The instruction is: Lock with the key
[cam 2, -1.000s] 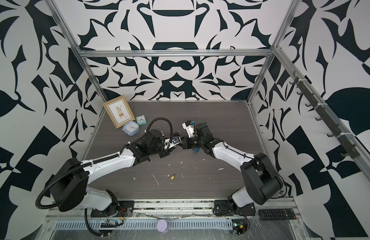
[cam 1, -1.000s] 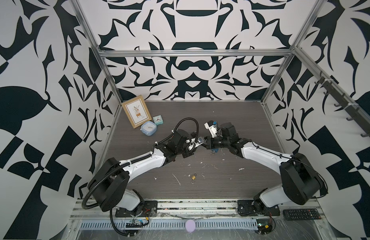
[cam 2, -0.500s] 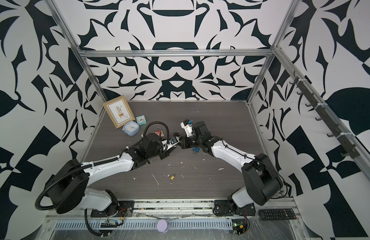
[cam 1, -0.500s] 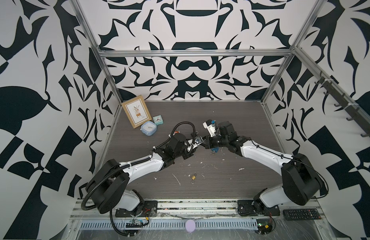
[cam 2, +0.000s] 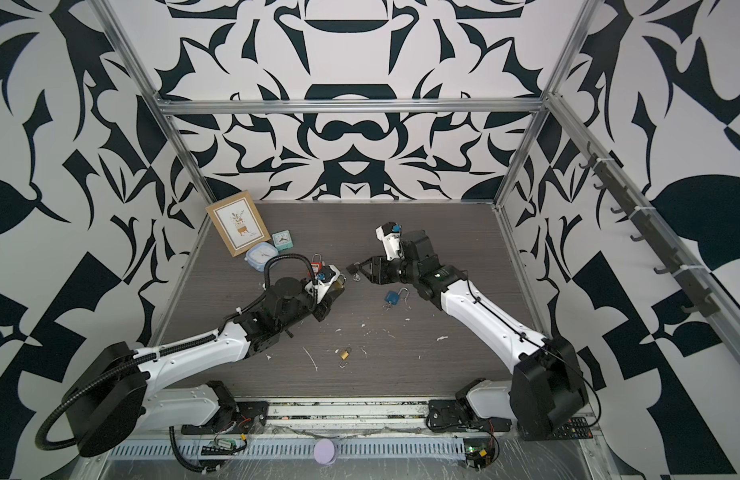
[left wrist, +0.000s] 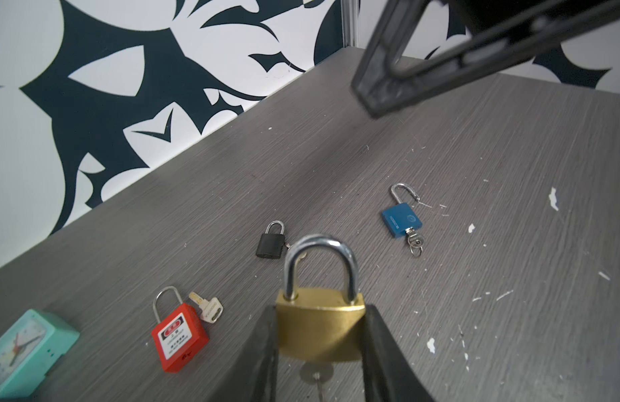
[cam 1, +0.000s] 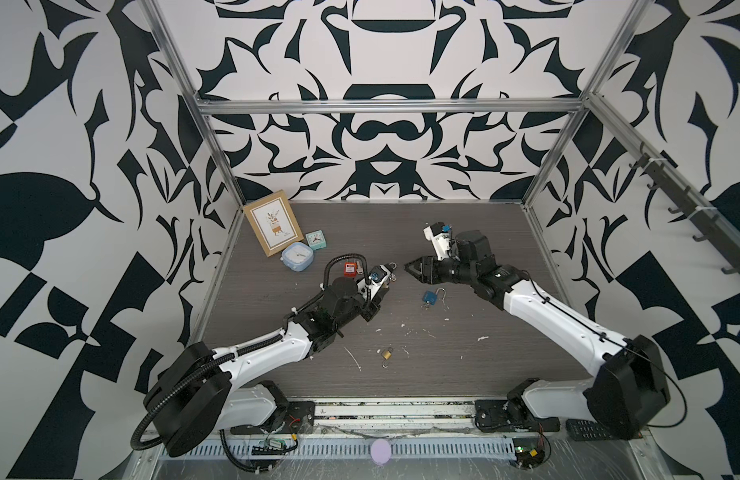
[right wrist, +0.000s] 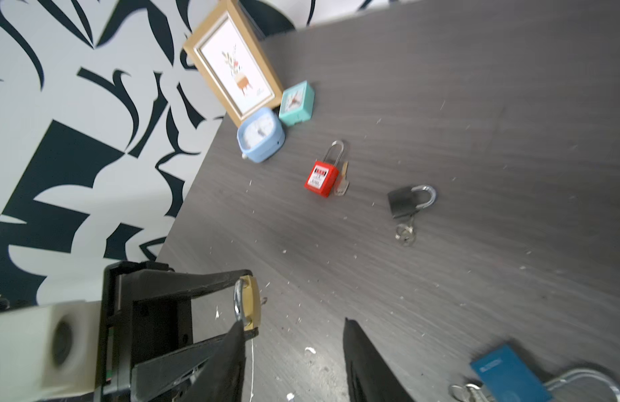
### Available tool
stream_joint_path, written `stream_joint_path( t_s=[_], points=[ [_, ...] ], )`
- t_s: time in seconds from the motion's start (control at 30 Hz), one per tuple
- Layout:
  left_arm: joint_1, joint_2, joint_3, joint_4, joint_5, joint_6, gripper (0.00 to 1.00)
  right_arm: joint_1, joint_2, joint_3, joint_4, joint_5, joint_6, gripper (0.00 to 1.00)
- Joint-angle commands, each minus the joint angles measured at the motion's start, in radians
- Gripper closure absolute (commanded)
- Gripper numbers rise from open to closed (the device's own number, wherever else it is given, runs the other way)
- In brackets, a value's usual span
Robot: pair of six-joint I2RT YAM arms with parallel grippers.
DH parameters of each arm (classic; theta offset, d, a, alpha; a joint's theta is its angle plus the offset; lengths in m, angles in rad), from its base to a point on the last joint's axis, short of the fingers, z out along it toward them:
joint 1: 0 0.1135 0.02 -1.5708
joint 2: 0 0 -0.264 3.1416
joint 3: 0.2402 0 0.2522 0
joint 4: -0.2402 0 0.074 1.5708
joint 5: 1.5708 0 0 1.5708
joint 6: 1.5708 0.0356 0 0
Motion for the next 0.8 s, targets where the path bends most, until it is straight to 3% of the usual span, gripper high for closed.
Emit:
stream_joint_path(
  t_s=[0.0,0.3,0.43,0.63,0.77],
  points=[
    [0.002,-0.025,0.053,-0.021,-0.035,-0.199,1.00,0.003,-0.119,-0.081,0.081,0.090,-0.042,0.47],
    [0.012,0.027,0.251,-0.275,-0.069,-0.927,1.00,0.007,-0.298,-0.421,0.568,0.051,-0.037,0.43],
    [0.047,0.072,0.323,-0.467,-0.060,-1.180,1.00,0.007,-0.239,-0.399,0.560,-0.016,0.003,0.44],
    [0.090,0.145,0.402,-0.600,0.070,-1.322,1.00,0.017,-0.045,-0.289,0.511,-0.149,0.084,0.53],
    [0.100,0.173,0.406,-0.604,0.113,-1.361,1.00,0.048,0.063,-0.242,0.533,-0.170,0.118,0.58]
  ],
)
